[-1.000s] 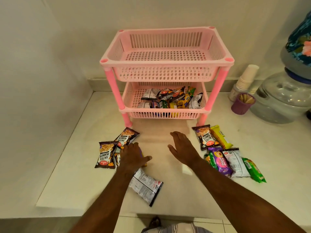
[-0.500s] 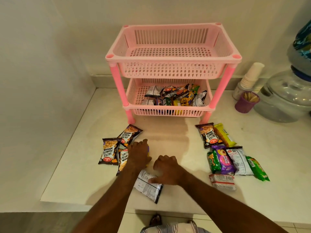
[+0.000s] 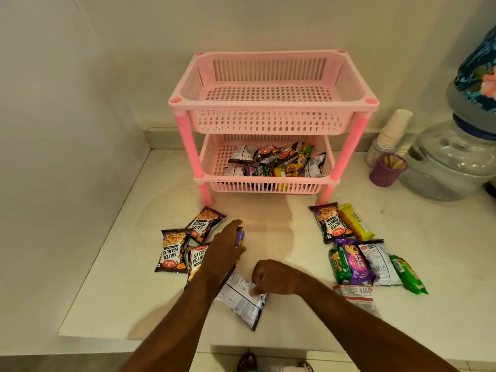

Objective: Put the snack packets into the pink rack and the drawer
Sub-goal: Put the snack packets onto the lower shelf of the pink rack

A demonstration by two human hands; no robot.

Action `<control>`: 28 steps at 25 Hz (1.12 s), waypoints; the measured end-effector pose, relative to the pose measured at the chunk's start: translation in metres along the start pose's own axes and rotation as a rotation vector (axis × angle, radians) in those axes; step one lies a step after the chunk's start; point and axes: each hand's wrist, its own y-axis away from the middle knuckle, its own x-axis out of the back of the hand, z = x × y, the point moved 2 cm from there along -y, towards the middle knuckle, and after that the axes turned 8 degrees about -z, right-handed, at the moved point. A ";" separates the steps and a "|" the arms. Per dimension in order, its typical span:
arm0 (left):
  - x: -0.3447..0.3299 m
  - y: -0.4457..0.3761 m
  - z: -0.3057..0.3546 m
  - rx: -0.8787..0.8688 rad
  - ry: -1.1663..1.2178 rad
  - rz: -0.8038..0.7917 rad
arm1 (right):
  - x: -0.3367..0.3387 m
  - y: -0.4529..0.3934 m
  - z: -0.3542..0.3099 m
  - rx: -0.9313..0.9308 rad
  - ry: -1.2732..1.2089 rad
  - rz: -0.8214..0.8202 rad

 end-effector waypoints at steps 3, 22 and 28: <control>0.014 -0.012 0.014 -0.047 0.096 0.049 | 0.022 0.016 0.010 0.047 -0.191 -0.019; 0.132 -0.162 0.102 -0.046 0.096 0.330 | 0.175 0.026 -0.007 0.324 -0.931 0.537; 0.141 -0.208 0.094 0.102 0.191 0.276 | 0.192 0.005 -0.021 0.295 -0.987 0.523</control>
